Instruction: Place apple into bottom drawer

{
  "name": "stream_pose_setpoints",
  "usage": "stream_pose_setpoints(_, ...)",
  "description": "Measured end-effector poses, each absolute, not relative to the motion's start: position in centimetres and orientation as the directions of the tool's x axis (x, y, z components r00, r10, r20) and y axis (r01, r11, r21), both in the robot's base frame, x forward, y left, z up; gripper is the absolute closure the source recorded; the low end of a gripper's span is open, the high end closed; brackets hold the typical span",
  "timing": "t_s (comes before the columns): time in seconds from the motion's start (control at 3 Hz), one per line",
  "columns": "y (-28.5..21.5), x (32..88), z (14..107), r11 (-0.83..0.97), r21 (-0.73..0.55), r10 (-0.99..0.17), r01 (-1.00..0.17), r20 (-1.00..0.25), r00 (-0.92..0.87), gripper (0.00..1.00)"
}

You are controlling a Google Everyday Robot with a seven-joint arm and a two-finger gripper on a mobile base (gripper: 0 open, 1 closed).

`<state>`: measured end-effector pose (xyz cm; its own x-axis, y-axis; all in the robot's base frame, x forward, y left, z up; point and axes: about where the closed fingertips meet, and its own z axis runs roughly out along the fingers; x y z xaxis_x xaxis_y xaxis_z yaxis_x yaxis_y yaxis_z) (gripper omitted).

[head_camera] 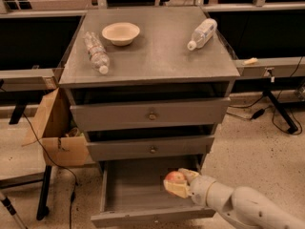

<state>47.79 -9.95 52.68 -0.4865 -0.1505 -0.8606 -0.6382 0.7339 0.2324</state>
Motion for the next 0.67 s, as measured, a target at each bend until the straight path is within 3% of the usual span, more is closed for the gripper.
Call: stream_pose_setpoints(0.67,-2.8,53.9,38.3,0.746,0.348,-0.063,-0.568,-0.811,-0.581,1.00)
